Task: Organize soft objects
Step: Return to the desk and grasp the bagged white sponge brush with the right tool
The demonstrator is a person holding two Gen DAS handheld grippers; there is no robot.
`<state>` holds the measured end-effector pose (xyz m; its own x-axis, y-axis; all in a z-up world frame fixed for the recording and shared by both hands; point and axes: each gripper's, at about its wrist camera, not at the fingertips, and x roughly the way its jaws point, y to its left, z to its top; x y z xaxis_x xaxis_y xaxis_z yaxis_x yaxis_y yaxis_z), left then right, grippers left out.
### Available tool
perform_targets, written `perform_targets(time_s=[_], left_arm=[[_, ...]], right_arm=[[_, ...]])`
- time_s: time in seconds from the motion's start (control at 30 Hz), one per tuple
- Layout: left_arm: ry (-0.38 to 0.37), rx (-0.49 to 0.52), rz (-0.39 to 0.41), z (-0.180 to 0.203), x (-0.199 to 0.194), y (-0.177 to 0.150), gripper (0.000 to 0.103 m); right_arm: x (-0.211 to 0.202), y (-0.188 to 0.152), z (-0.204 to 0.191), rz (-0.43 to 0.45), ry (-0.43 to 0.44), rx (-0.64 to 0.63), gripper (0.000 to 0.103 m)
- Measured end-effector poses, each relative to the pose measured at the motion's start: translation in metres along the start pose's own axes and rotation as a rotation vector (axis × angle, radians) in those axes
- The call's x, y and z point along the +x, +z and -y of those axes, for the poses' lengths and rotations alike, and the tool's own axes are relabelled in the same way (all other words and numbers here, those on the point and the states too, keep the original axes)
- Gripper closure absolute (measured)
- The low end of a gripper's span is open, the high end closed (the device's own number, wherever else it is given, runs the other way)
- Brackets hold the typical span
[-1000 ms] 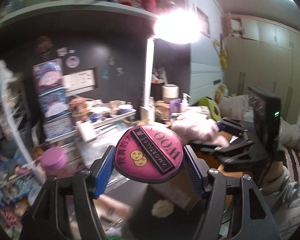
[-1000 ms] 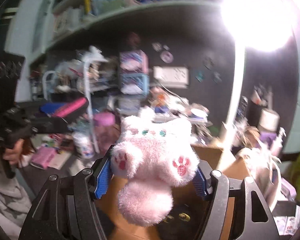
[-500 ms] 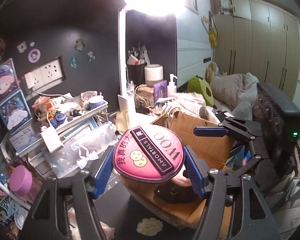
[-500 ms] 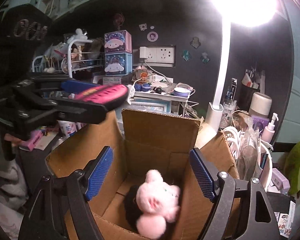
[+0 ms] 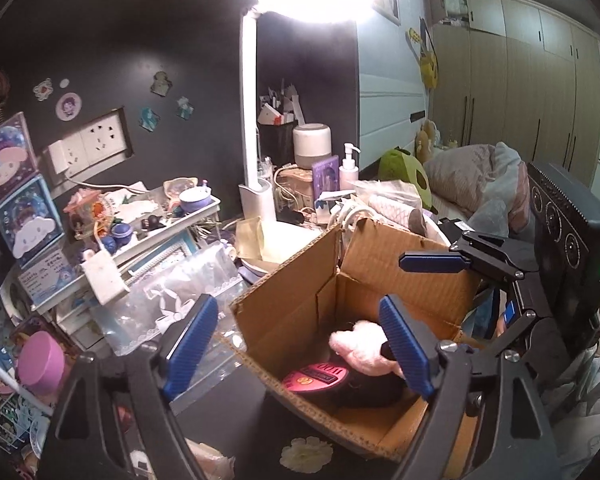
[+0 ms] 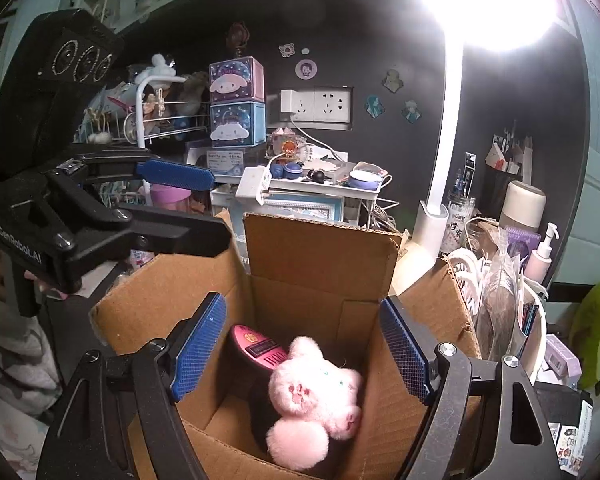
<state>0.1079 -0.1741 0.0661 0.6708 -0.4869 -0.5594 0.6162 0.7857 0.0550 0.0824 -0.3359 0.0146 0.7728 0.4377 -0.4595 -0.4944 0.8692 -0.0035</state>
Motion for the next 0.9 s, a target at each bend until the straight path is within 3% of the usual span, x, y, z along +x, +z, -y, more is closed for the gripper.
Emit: perform_targets(time_s=[0.23, 0.57, 0.8, 0.9], left_arm=[[0.037, -0.050, 0.054, -0.021, -0.035, -0.019, 0.022], [0.161, -0.169, 0.116, -0.076, -0.097, -0.079, 0.021], [0.255, -0.267, 0.097, -0.118, -0.124, -0.134, 0.019], [0.258, -0.315, 0.061, -0.135, -0.123, -0.161, 0.019]], right_arm=[[-0.011, 0.008, -0.017, 0.030, 0.031, 0.004, 0.026], [-0.036, 0.029, -0.091, 0.152, 0.128, -0.069, 0.021], [-0.006, 0.031, -0.160, 0.081, 0.244, -0.165, 0.021], [0.019, 0.026, -0.186, 0.022, 0.298, -0.188, 0.021]])
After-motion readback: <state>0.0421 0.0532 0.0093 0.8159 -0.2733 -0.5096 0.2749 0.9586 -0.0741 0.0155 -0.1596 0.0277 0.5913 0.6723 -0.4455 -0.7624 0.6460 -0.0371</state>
